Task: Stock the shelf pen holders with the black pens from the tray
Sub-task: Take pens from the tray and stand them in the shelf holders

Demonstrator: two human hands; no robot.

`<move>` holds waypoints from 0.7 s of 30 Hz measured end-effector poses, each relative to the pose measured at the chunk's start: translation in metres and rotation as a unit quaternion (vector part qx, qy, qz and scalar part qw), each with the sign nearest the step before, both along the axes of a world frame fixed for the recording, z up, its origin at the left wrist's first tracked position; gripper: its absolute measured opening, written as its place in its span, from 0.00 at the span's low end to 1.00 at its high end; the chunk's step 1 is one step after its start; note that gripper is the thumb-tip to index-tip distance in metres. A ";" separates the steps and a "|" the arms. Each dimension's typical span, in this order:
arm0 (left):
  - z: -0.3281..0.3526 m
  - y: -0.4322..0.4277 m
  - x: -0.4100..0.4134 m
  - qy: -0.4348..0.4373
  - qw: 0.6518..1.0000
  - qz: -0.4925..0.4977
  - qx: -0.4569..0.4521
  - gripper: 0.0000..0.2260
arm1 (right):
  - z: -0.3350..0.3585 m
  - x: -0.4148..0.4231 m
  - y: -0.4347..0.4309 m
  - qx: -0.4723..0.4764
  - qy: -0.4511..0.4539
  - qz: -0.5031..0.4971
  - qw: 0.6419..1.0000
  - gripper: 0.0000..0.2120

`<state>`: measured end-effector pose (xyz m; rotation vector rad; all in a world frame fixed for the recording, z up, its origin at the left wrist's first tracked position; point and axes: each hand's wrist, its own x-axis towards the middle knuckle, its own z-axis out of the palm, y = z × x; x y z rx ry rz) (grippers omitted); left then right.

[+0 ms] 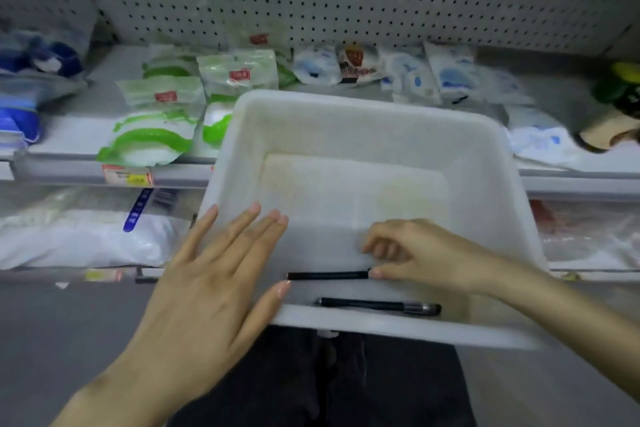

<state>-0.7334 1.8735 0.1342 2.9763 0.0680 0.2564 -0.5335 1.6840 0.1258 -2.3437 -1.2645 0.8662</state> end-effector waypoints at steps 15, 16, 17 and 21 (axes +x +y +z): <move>-0.013 0.004 0.003 -0.029 0.999 0.018 0.005 0.26 | -0.024 -0.010 0.004 -0.067 0.002 0.021 0.998 0.07; -0.013 0.004 0.003 -0.030 0.999 0.019 0.004 0.26 | -0.024 -0.011 0.004 -0.065 -0.001 0.024 0.998 0.08; -0.012 0.004 0.003 -0.029 0.999 0.019 0.002 0.25 | -0.024 -0.011 0.004 -0.061 -0.003 0.024 0.998 0.08; -0.012 0.003 0.003 -0.027 0.999 0.021 0.007 0.25 | -0.025 -0.010 0.002 -0.048 -0.024 0.012 0.998 0.08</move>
